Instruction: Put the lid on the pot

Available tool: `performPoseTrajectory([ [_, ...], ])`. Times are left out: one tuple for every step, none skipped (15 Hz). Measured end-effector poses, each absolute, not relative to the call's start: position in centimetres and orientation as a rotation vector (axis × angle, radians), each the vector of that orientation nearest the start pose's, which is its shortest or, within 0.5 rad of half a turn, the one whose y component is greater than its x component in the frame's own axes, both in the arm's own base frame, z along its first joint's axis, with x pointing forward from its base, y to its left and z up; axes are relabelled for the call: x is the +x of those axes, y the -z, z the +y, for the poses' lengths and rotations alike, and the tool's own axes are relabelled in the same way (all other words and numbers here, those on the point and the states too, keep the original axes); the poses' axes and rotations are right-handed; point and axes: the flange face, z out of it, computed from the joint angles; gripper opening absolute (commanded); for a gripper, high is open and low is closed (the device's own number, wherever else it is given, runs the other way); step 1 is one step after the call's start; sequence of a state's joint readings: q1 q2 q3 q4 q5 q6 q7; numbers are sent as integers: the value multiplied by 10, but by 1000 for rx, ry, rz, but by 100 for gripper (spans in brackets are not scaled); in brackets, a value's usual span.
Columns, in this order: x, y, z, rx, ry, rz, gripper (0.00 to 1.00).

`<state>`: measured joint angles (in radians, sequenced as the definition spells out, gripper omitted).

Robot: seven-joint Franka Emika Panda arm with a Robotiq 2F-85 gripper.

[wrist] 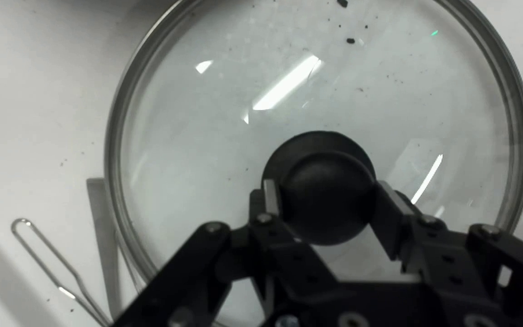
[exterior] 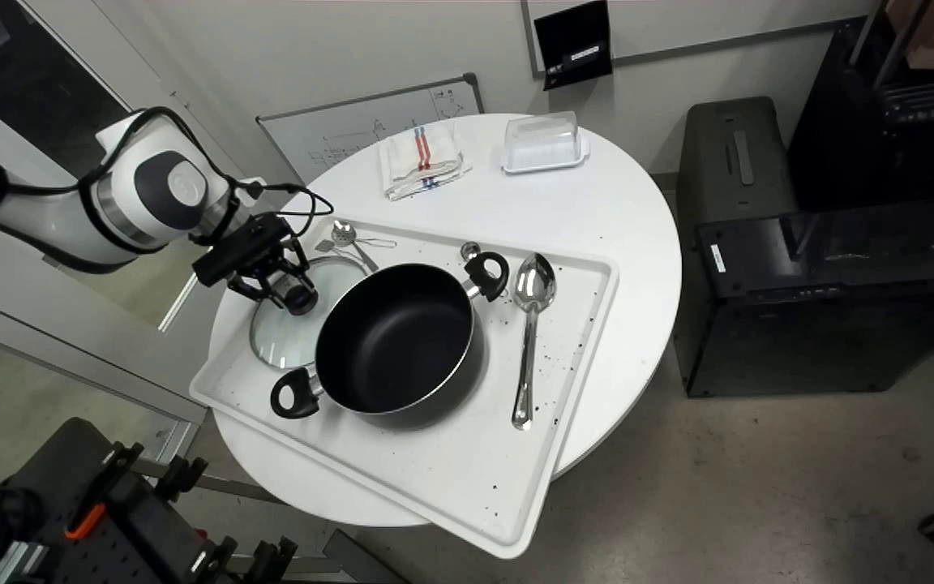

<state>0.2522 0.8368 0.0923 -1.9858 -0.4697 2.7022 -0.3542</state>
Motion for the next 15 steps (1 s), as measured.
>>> performPoseTrajectory([
  [523, -35, 208, -2754, -156, -1709, 25],
  [523, -42, 208, -2753, -145, -1711, 25],
  [524, -49, 209, -2751, -134, -1713, 25],
  [524, -57, 209, -2747, -125, -1718, 25],
  [523, -65, 208, -2743, -118, -1725, 25],
  [522, -73, 208, -2738, -114, -1731, 25],
  [520, -82, 208, -2733, -112, -1738, 25],
  [519, -91, 207, -2730, -113, -1745, 25],
  [517, -100, 206, -2727, -118, -1753, 25],
  [515, -108, 205, -2723, -122, -1761, 25],
  [512, -116, 204, -2721, -128, -1768, 25],
  [510, -125, 203, -2720, -136, -1774, 25],
  [508, -134, 201, -2719, -142, -1778, 25],
  [507, -141, 198, -2722, -149, -1775, 25],
  [505, -148, 195, -2726, -158, -1771, 25],
])
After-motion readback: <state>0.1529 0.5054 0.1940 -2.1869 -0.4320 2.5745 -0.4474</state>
